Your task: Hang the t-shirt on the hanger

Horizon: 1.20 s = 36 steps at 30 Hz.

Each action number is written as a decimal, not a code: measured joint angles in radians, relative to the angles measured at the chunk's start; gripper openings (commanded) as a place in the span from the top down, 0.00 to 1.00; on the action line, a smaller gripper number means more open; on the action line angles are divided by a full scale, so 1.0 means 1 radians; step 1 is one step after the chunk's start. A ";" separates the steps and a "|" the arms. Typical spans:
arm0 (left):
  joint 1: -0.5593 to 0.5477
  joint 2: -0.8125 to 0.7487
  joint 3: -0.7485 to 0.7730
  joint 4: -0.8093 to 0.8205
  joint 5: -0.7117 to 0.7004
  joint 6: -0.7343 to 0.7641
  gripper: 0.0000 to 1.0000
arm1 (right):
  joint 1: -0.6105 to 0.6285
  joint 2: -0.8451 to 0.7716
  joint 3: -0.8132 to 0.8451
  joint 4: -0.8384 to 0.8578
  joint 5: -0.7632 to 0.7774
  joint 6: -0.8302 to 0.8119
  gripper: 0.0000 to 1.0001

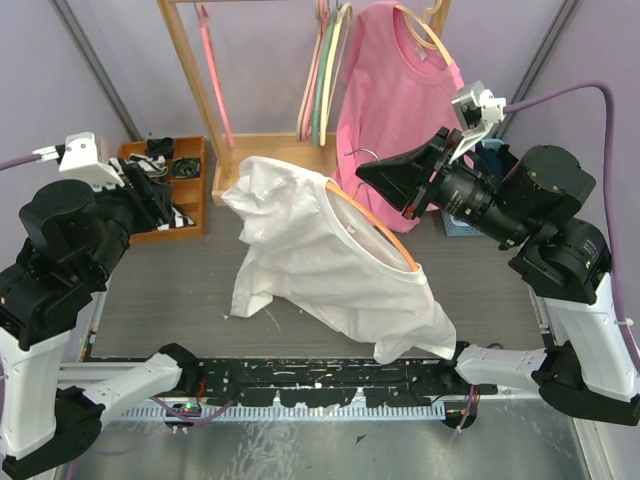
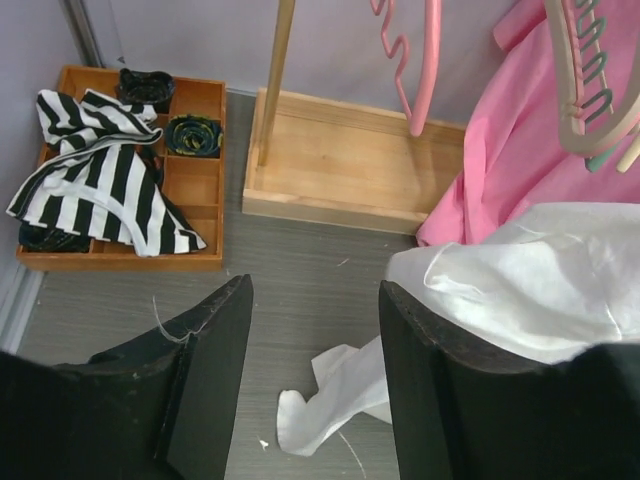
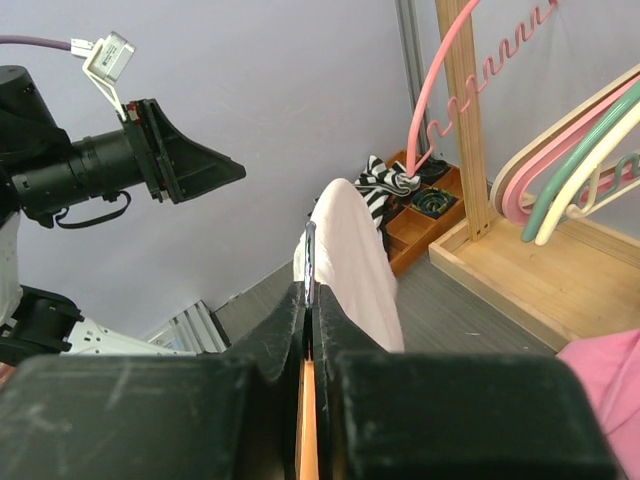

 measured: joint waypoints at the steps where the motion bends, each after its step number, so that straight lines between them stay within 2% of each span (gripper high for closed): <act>1: 0.000 0.003 0.007 -0.004 0.004 -0.002 0.39 | 0.000 0.000 0.000 0.000 0.000 0.000 0.99; 5: 0.000 0.020 0.011 -0.011 0.055 -0.006 0.41 | 0.000 0.010 0.000 0.000 0.000 0.000 0.99; 15: 0.000 0.137 0.011 0.051 0.381 0.004 0.42 | 0.000 0.074 0.013 0.000 -0.004 0.002 0.99; 21: 0.000 0.156 0.006 0.076 0.500 0.013 0.41 | 0.000 0.094 0.026 0.000 -0.006 0.005 0.99; 32: 0.000 0.223 -0.028 0.073 0.541 0.057 0.42 | 0.000 0.108 0.031 0.000 -0.018 0.010 0.99; 34: 0.000 0.225 -0.034 0.073 0.546 0.058 0.45 | 0.000 0.113 0.034 -0.001 -0.020 0.011 0.99; 36: -0.001 0.226 -0.035 0.074 0.552 0.060 0.53 | 0.000 0.121 0.042 0.000 -0.023 0.013 0.99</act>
